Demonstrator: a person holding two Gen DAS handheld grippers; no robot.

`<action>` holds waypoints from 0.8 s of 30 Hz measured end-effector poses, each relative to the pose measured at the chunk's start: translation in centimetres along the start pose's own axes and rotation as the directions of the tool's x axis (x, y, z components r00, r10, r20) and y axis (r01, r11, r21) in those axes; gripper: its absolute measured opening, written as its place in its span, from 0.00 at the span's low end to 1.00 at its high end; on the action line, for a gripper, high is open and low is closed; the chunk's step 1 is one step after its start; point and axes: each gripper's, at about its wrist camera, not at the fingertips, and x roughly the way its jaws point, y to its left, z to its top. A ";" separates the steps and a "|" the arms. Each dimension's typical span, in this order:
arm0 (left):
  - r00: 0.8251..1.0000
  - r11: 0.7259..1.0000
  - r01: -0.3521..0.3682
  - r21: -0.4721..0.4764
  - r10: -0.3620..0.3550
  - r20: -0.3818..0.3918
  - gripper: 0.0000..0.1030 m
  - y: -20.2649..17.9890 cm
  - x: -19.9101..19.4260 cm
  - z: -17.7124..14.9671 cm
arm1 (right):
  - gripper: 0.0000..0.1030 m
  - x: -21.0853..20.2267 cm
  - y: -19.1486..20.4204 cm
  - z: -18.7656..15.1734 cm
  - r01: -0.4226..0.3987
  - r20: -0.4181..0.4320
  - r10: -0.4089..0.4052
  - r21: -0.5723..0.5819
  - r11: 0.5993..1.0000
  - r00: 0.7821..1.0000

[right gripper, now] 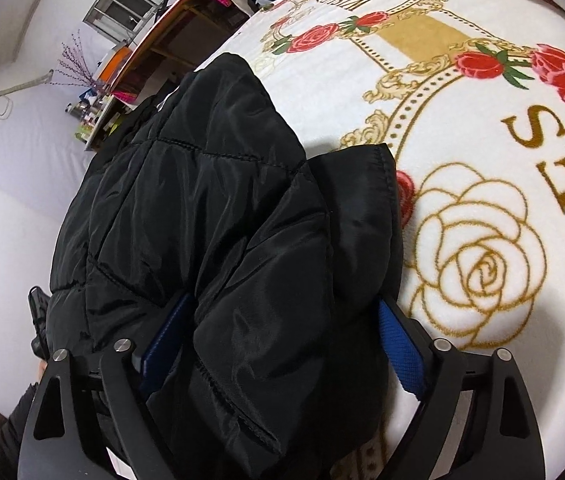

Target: Fold large clothes

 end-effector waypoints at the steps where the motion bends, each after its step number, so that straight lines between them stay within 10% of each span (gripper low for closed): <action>1: 1.000 1.000 -0.001 0.005 0.001 -0.004 0.88 -0.2 0.2 -0.1 | 0.84 0.0 0.0 -0.1 -0.003 0.001 0.003 0.002 1.000 1.000; 12: 0.989 0.982 -0.146 0.122 0.142 0.046 0.62 -3.5 -0.7 -1.1 | 0.54 -0.9 0.6 -0.2 -0.018 0.023 0.018 0.003 1.000 1.000; 24: 0.970 0.957 -0.241 0.159 0.231 0.081 0.45 -5.0 -1.2 -1.2 | 0.44 -1.2 1.3 0.0 -0.003 0.023 0.004 -0.007 1.000 1.000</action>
